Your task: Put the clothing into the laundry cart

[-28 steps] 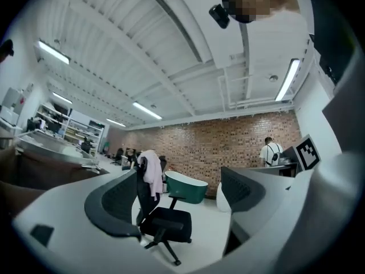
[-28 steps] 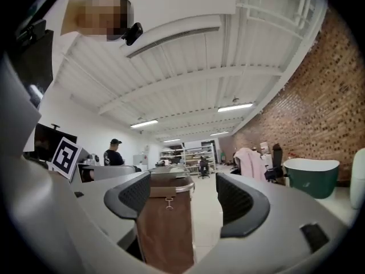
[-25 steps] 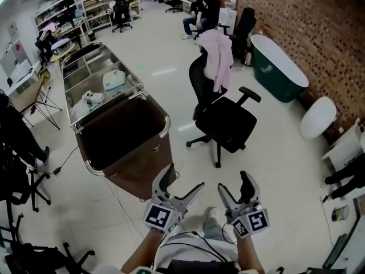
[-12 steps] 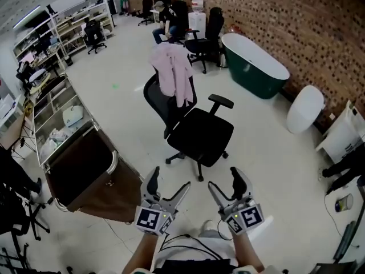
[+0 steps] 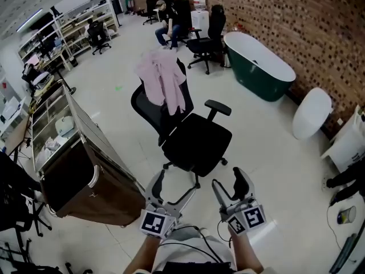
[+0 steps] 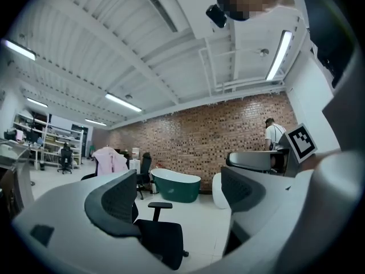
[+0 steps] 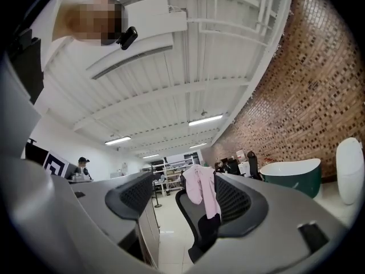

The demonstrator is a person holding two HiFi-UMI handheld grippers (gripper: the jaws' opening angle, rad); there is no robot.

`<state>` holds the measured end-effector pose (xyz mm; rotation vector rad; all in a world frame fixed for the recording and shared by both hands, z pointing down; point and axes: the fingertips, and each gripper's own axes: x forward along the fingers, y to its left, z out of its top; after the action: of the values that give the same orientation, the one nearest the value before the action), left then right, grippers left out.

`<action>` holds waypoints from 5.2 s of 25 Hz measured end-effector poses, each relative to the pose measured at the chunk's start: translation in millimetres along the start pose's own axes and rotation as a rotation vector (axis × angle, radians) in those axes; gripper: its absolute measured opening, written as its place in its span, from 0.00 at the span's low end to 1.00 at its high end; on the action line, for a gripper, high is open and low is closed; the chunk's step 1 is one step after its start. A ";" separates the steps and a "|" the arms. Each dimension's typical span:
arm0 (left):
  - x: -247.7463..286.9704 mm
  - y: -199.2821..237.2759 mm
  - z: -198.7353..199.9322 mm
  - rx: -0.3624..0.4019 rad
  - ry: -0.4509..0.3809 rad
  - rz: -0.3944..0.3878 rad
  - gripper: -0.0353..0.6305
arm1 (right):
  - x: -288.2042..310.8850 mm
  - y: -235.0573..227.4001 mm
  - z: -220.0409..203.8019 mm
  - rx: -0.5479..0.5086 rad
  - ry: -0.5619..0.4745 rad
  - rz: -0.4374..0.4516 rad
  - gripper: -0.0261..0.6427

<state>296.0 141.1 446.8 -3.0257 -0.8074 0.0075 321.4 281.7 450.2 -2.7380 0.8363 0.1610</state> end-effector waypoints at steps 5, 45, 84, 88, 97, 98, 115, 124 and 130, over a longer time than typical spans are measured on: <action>25.5 22.4 -12.9 0.029 0.009 0.050 0.72 | 28.5 -21.0 -9.3 0.008 0.018 0.050 0.57; 186.8 286.5 10.2 -0.008 -0.035 0.602 0.72 | 582.1 -97.6 -28.5 -0.621 0.282 0.865 0.64; 137.0 286.0 11.9 -0.009 -0.013 0.925 0.72 | 714.0 -105.7 -143.0 -1.862 0.426 1.321 0.22; 124.9 288.3 -1.6 0.030 -0.023 0.897 0.72 | 700.8 -80.0 -83.5 -1.402 0.425 1.238 0.21; 82.6 296.1 25.5 0.024 -0.103 0.905 0.72 | 657.5 -15.6 36.4 -0.439 0.273 1.072 0.21; 76.7 297.0 30.2 0.028 -0.111 0.916 0.72 | 651.5 -5.1 45.1 -0.380 0.252 1.082 0.21; -111.0 252.3 59.9 0.070 -0.132 1.310 0.72 | 556.4 310.3 130.2 0.176 0.048 1.500 0.20; -221.7 190.6 56.8 0.111 -0.133 1.592 0.72 | 480.7 487.1 85.0 0.128 0.154 1.648 0.20; -255.9 156.8 50.6 0.096 -0.128 1.703 0.72 | 402.7 507.3 -107.0 -0.393 0.618 1.778 0.30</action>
<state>151.9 -121.9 395.0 -2.5536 1.7190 0.2190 372.2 -367.1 363.4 -1.3007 3.2851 -0.2370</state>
